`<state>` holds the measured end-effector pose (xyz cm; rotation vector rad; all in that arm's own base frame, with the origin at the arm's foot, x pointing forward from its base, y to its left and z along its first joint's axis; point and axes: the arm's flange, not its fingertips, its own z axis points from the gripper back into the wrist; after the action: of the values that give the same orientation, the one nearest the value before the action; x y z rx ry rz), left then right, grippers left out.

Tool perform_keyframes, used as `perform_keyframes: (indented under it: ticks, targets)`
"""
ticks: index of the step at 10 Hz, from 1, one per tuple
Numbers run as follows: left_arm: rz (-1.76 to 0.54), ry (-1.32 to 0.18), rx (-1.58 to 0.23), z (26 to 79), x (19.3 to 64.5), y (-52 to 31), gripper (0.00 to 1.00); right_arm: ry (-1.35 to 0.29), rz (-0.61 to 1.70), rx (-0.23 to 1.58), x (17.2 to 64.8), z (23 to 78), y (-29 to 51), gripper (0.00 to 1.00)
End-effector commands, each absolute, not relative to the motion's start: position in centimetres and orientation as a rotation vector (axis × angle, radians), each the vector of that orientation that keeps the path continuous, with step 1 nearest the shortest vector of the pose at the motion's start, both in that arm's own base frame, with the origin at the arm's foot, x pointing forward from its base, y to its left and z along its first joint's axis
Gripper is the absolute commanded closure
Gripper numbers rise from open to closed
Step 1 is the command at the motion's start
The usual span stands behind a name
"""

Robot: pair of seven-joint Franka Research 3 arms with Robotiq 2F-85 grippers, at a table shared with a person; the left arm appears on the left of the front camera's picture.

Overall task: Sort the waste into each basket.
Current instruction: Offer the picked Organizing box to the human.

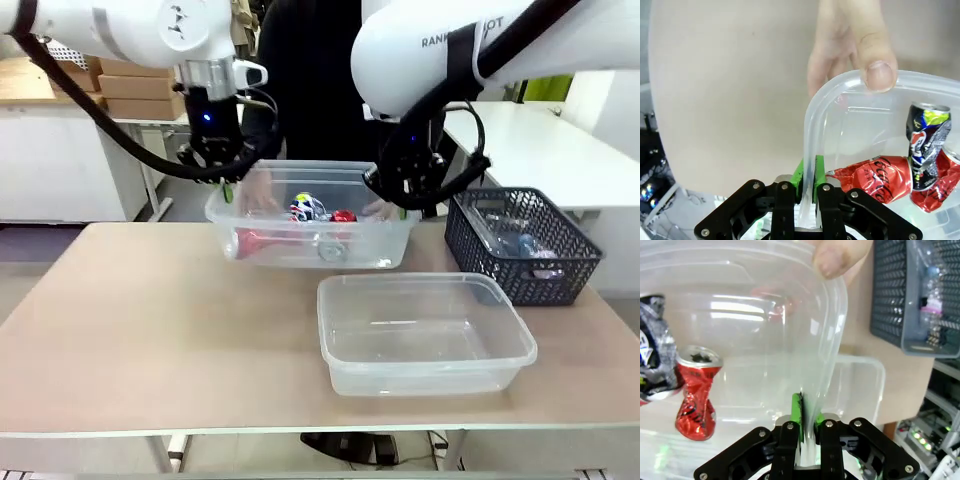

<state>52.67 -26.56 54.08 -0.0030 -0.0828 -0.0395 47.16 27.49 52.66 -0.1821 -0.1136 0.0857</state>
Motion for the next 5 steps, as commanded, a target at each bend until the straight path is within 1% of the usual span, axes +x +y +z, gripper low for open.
perform_keyframes:
  ticks: [1,2,5]
  targets:
    - [-0.047,-0.105,-0.007,54.7,52.1,-26.4,0.93,-0.117,0.143,-0.135,45.5,52.8,29.1,0.95]
    - [-0.047,-0.105,-0.007,54.7,52.1,-26.4,0.93,-0.114,0.086,-0.182,47.2,52.7,27.5,0.95]
    - [-0.047,-0.105,-0.007,54.7,52.1,-26.4,0.93,-0.114,0.086,-0.182,47.2,52.7,27.5,0.95]
